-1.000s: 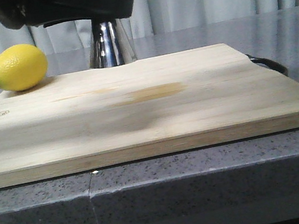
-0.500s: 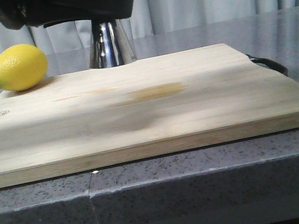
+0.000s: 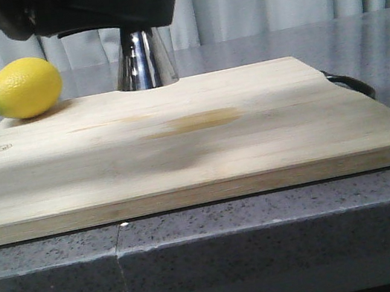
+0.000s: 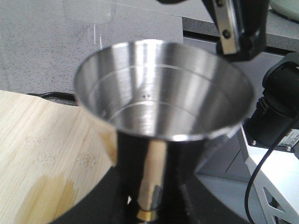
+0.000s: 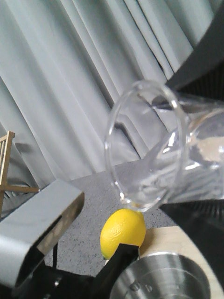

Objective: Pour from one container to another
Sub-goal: 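Tilt the beaker with the right gripper, pouring liquid into the jigger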

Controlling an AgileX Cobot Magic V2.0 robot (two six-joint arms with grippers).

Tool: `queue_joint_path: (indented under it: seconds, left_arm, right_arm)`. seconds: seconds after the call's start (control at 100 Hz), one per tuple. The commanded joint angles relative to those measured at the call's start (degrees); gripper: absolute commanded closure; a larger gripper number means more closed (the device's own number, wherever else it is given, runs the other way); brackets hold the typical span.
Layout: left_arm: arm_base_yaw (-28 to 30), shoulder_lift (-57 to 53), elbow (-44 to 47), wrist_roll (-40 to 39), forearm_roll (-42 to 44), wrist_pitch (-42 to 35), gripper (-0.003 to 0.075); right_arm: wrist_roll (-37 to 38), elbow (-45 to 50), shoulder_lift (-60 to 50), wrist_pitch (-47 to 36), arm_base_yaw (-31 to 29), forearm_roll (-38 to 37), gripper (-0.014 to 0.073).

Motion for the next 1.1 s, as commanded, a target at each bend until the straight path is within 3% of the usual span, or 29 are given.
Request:
queue_joint_path:
  seconds: [0.0, 1.09]
  left_arm:
    - [-0.6, -1.71, -1.69, -0.47, -4.37, 2.06, 0.074]
    - [-0.6, -1.71, -1.69, -0.47, -4.37, 2.06, 0.074]
  right_arm:
    - [-0.34, -2.38, -1.22, -1.41, 0.03, -0.1, 0.0508]
    - [-0.34, -2.38, -1.22, 0.98, 0.03, -9.81, 0.0508]
